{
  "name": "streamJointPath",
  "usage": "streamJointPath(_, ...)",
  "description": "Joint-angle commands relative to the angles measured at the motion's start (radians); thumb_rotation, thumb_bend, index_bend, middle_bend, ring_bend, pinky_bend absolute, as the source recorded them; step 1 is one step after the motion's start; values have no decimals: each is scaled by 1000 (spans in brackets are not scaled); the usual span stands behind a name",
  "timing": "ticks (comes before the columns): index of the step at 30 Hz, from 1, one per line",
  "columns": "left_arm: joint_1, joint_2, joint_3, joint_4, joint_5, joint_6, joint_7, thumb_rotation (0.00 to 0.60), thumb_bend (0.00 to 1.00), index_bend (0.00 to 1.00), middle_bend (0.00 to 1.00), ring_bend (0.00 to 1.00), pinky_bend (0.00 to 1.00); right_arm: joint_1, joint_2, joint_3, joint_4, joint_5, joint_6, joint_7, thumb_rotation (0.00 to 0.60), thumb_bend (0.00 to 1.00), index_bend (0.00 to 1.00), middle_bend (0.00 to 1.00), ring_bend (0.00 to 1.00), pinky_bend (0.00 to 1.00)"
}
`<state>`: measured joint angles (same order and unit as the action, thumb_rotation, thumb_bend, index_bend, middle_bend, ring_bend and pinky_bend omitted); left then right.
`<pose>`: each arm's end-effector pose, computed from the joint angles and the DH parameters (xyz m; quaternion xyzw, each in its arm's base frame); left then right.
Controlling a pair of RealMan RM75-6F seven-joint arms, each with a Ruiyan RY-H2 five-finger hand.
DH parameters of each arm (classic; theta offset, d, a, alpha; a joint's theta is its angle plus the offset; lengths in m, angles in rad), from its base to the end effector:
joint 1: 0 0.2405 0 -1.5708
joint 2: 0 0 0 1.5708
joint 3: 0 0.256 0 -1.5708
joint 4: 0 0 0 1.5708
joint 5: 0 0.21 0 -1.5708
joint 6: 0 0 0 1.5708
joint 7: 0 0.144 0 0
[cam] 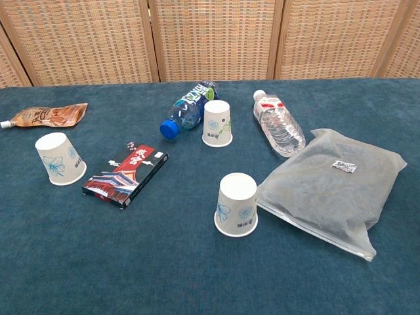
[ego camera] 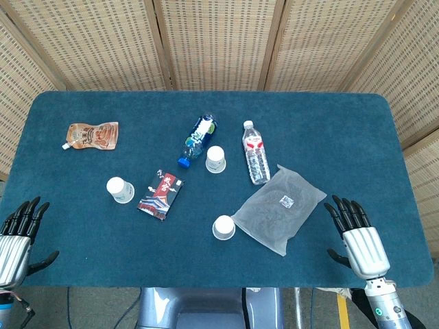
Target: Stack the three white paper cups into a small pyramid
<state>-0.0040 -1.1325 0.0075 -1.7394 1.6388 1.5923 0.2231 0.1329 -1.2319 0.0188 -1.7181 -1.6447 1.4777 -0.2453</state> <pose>-0.2774 0.1432 0.1461 -0.6206 -0.3419 -0.3841 0.5919 -0.2508 -0.1819 0.1069 0.6577 -0.3335 0.4158 0.5323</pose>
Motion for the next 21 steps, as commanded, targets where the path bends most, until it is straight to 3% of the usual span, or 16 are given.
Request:
streamJointPath(1, 0, 0, 0, 0, 0, 0, 1, 600, 178, 39, 0, 0, 125, 0, -1, -1, 1, 0, -1, -1, 600, 156, 104, 0, 0, 125)
streamJointPath(21, -1, 18, 0, -12, -5, -3, -12, 600, 185, 39, 0, 0, 125, 4, -5, -2, 2, -9, -4, 11, 600, 157, 108, 0, 0, 125)
